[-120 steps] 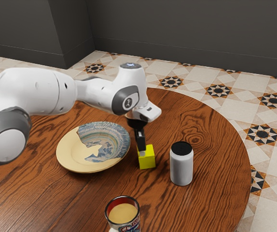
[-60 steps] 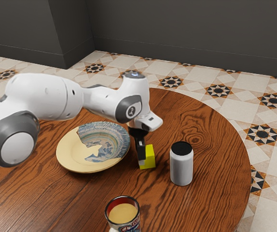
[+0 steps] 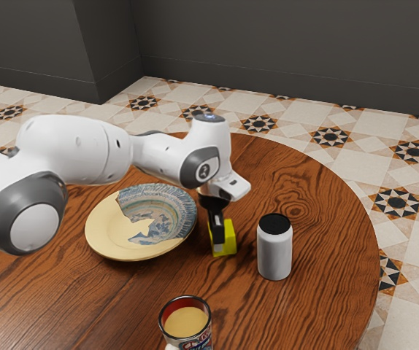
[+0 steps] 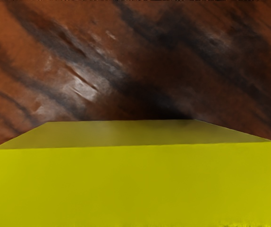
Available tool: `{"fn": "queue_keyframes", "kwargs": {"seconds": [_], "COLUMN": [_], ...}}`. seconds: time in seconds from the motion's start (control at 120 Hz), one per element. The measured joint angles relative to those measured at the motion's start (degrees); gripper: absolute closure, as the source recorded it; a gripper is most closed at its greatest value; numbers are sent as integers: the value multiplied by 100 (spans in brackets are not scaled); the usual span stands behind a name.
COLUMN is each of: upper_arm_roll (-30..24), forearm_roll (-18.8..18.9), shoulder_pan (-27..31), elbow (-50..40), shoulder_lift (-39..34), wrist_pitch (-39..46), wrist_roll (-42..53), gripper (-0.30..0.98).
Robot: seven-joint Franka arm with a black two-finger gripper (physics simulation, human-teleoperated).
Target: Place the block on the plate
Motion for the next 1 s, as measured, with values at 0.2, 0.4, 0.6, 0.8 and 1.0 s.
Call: {"fn": "queue_keyframes", "kwargs": {"seconds": [0.2, 0.4, 0.6, 0.8, 1.0], "upper_arm_roll": [0, -1, 7, 10, 71], "forearm_roll": [21, 50, 73, 82, 86], "shoulder_pan": [-14, -77, -93, -87, 147], "elbow": [0, -6, -106, -163, -475], "shoulder_lift": [-21, -229, -666, -956, -1349], "wrist_pitch": [9, 19, -16, -103, -158], "wrist_roll": [-63, -118, -161, -192, -185], "gripper": [28, 31, 31, 31, 30]}}
